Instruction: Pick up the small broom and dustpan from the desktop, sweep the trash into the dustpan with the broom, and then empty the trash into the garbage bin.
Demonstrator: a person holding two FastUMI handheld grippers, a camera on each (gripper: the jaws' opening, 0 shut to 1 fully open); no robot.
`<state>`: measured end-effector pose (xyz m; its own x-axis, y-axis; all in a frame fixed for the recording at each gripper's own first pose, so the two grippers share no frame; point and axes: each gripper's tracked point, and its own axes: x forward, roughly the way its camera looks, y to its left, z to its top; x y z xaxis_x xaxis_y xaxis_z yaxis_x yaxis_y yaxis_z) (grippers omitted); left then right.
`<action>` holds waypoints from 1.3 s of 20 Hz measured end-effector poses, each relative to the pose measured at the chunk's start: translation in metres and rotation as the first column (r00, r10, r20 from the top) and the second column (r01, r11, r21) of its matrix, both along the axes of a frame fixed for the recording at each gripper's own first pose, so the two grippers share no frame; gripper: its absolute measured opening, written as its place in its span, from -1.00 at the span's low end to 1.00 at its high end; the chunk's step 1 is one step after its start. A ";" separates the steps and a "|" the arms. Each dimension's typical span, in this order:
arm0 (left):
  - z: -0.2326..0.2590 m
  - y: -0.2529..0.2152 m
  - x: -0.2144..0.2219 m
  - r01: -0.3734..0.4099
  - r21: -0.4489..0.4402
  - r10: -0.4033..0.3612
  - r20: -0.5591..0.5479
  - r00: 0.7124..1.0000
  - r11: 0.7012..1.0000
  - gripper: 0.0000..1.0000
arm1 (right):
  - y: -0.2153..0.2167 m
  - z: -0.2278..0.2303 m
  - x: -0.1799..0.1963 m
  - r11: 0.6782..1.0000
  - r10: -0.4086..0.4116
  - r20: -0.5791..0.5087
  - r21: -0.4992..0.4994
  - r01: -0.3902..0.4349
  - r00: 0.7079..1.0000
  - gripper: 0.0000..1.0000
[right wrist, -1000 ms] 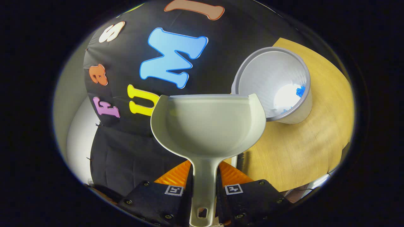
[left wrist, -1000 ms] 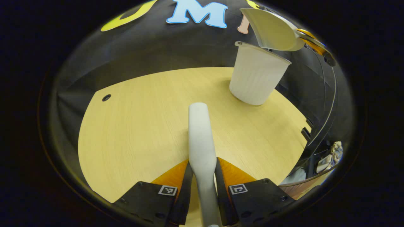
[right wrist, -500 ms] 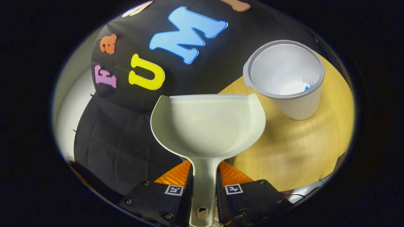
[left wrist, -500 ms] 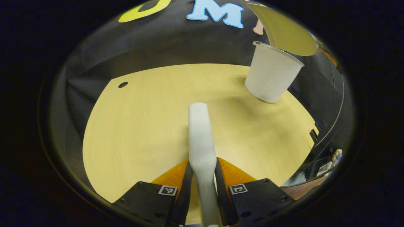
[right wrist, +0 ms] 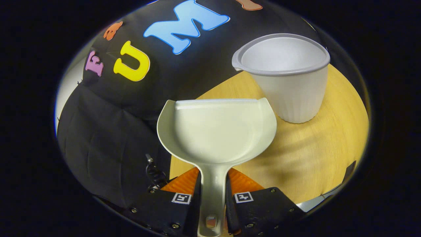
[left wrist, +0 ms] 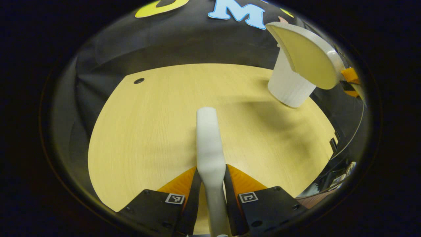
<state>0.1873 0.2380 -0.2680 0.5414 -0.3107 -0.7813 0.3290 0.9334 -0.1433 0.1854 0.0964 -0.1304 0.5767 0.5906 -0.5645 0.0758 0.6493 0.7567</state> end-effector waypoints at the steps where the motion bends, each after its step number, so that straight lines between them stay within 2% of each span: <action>1: -0.001 -0.002 0.000 -0.002 -0.003 0.002 -0.004 1.000 1.000 -0.04 | 0.002 -0.013 -0.002 0.999 0.002 -0.001 -0.045 -0.002 1.000 -0.34; 5: -0.002 -0.009 0.015 -0.015 -0.007 0.015 -0.012 1.000 1.000 -0.03 | 0.001 -0.062 -0.004 0.976 -0.005 0.009 -0.218 0.007 1.000 -0.34; 8: -0.006 -0.004 0.015 -0.030 -0.006 0.030 -0.020 0.999 1.000 -0.03 | 0.007 -0.090 -0.007 0.952 0.007 0.005 -0.307 -0.005 1.000 -0.34; 15: -0.014 -0.003 0.026 -0.074 -0.006 0.074 -0.032 0.997 0.997 -0.05 | 0.025 -0.141 -0.012 0.922 -0.016 -0.038 -0.388 0.000 0.999 -0.34; 17: -0.016 -0.003 0.030 -0.086 0.002 0.086 -0.027 0.996 0.996 -0.09 | 0.028 -0.148 -0.014 0.911 -0.022 -0.032 -0.413 0.007 0.999 -0.34; 19: -0.020 -0.007 0.035 -0.092 0.003 0.092 -0.035 0.995 0.996 -0.05 | 0.027 -0.153 -0.017 0.904 -0.043 -0.044 -0.426 0.020 0.998 -0.33; 22: -0.015 -0.013 0.037 -0.100 0.008 0.101 -0.042 0.994 0.995 -0.09 | 0.025 -0.162 -0.017 0.883 -0.050 -0.052 -0.469 0.020 0.997 -0.34; 23: -0.012 -0.014 0.037 -0.103 0.012 0.104 -0.043 0.994 0.995 -0.05 | 0.025 -0.165 -0.018 0.876 -0.055 -0.057 -0.482 0.021 0.997 -0.34; 26: -0.004 -0.017 0.039 -0.103 0.036 0.105 -0.033 0.994 0.994 -0.09 | 0.029 -0.174 -0.017 0.868 -0.067 -0.079 -0.496 0.019 0.995 -0.33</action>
